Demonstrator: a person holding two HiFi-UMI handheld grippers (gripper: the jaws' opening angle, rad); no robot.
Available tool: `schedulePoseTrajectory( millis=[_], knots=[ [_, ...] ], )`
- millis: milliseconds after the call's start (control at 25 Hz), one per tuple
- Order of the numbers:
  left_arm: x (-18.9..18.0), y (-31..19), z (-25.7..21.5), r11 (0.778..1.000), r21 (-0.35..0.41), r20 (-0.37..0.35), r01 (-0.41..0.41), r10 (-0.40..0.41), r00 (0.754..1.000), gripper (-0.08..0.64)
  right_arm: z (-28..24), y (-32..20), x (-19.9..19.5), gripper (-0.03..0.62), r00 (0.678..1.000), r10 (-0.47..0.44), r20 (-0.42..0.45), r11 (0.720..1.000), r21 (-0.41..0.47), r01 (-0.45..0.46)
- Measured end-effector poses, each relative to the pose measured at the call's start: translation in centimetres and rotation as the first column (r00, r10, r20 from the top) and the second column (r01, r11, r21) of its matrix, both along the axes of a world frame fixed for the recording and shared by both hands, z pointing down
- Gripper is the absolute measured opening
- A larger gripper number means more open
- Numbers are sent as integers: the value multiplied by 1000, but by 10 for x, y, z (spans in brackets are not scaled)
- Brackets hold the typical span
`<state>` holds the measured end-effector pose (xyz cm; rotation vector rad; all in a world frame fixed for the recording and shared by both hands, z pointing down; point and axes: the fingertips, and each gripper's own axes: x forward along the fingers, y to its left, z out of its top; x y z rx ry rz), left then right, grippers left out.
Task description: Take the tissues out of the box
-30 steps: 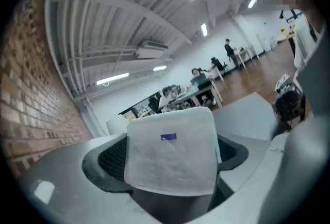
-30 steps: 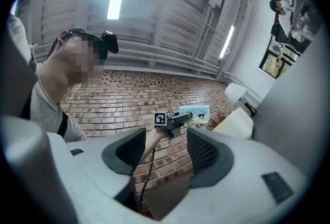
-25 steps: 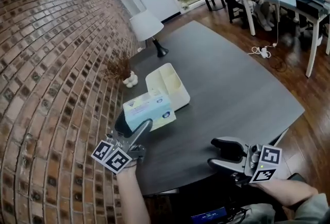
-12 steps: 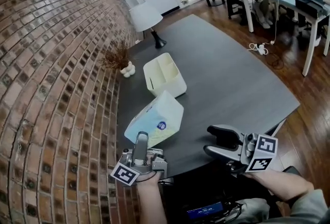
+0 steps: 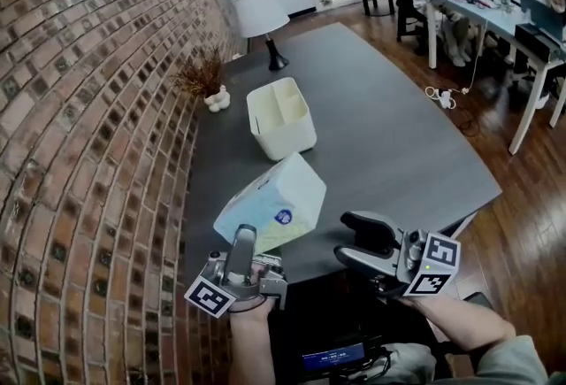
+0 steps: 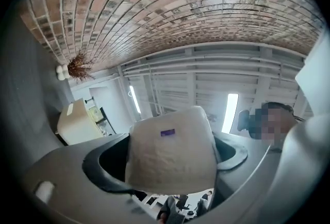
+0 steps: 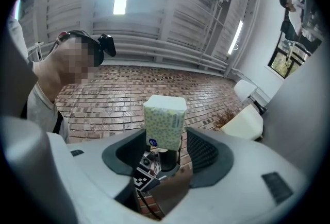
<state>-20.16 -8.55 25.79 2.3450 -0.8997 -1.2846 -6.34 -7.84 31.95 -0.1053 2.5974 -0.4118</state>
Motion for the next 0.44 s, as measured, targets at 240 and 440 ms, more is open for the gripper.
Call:
schedulePoseTrajectory(
  millis=[240, 440],
  knots=[
    [-2, 9, 4, 1000, -2, -7, 7, -7, 1000, 476, 0, 6, -4, 262, 1000, -7, -5, 1000, 20, 7],
    [-6, 12, 0, 1000, 10, 10, 5, -5, 1000, 474, -3, 9, -10, 262, 1000, -3, 3, 999, 43, 2]
  ],
)
